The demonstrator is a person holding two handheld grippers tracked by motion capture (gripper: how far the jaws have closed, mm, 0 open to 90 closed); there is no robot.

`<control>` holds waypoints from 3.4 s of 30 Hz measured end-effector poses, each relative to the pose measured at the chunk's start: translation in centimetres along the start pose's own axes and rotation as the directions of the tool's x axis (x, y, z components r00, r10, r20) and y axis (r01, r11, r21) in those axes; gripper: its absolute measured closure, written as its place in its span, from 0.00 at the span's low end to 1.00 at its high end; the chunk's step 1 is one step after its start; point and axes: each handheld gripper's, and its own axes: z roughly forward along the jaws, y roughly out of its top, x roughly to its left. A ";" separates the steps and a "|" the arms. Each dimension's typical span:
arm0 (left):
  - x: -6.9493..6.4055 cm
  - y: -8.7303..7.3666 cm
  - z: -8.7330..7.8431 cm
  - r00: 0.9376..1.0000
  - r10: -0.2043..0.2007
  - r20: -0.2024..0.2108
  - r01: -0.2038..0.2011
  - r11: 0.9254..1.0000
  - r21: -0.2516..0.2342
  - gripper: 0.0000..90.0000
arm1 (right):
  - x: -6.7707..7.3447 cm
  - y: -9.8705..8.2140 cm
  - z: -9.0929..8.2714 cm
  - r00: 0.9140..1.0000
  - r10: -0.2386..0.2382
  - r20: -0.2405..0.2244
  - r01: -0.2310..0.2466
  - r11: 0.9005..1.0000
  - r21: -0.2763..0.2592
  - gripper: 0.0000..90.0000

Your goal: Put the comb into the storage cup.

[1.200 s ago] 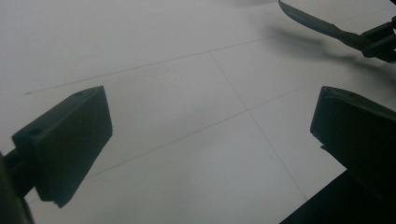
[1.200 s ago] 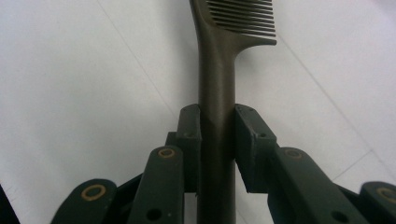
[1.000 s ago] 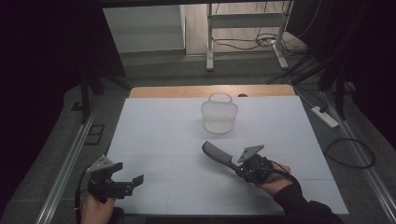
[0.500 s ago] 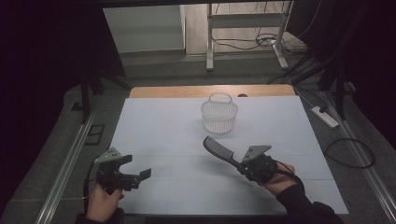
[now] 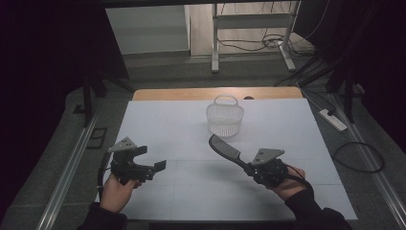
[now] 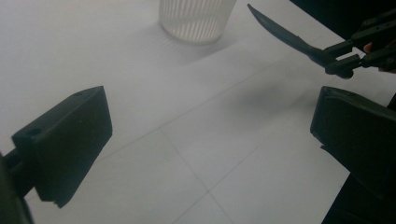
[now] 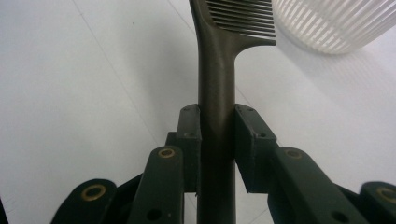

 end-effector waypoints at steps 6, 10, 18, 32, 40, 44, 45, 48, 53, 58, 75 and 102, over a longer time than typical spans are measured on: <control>-0.4 1.3 0.9 1.000 0.019 0.025 -0.019 1.000 -0.003 0.00 | 0.0 0.1 -0.4 1.000 0.005 0.017 -0.004 1.000 -0.021 0.80; -0.7 2.5 1.2 0.999 0.027 0.035 -0.027 1.000 -0.007 0.00 | -0.2 0.1 -0.8 1.000 0.016 0.023 -0.014 0.999 -0.046 0.80; -1.6 4.6 1.8 0.997 0.053 0.049 -0.052 0.998 -0.022 0.00 | -0.2 0.2 -1.3 0.999 0.015 0.040 -0.012 0.997 -0.078 0.80; -2.6 6.6 5.0 0.992 0.085 0.090 -0.088 0.996 0.026 0.00 | 0.2 0.6 -1.4 0.998 -0.008 0.062 0.015 0.994 -0.106 0.80; -3.4 8.1 6.1 0.989 0.101 0.111 -0.105 0.994 0.025 0.00 | 0.7 0.9 -1.4 0.997 -0.030 0.076 0.039 0.992 -0.122 0.80; -3.6 7.8 6.7 0.985 0.078 0.153 -0.083 0.996 0.028 0.00 | 1.0 1.0 -1.4 0.996 -0.043 0.077 0.053 0.990 -0.128 0.80; -3.6 7.7 6.8 0.985 0.076 0.156 -0.082 0.996 0.035 0.00 | 1.1 1.0 -1.3 0.996 -0.046 0.071 0.055 0.990 -0.131 0.80; -3.5 7.3 7.1 0.982 0.068 0.176 -0.075 0.996 0.039 0.00 | 1.5 1.1 -1.3 0.996 -0.063 0.070 0.072 0.989 -0.130 0.80; -3.6 7.0 7.4 0.976 0.073 0.205 -0.086 0.995 0.054 0.00 | 2.0 1.2 -1.2 0.994 -0.082 0.077 0.093 0.985 -0.145 0.80; -4.4 6.7 8.2 0.967 0.107 0.233 -0.132 0.987 0.095 0.00 | 2.7 1.4 -1.2 0.990 -0.115 0.082 0.127 0.979 -0.160 0.80; -4.7 6.4 9.7 0.932 0.029 0.360 -0.089 0.984 0.152 0.00 | 3.9 1.8 -1.3 0.978 -0.175 0.114 0.196 0.960 -0.200 0.80; -3.5 6.4 9.0 0.830 -0.200 0.521 0.105 0.973 0.206 0.91 | 4.2 1.5 -0.7 0.954 -0.235 0.184 0.269 0.945 -0.186 0.80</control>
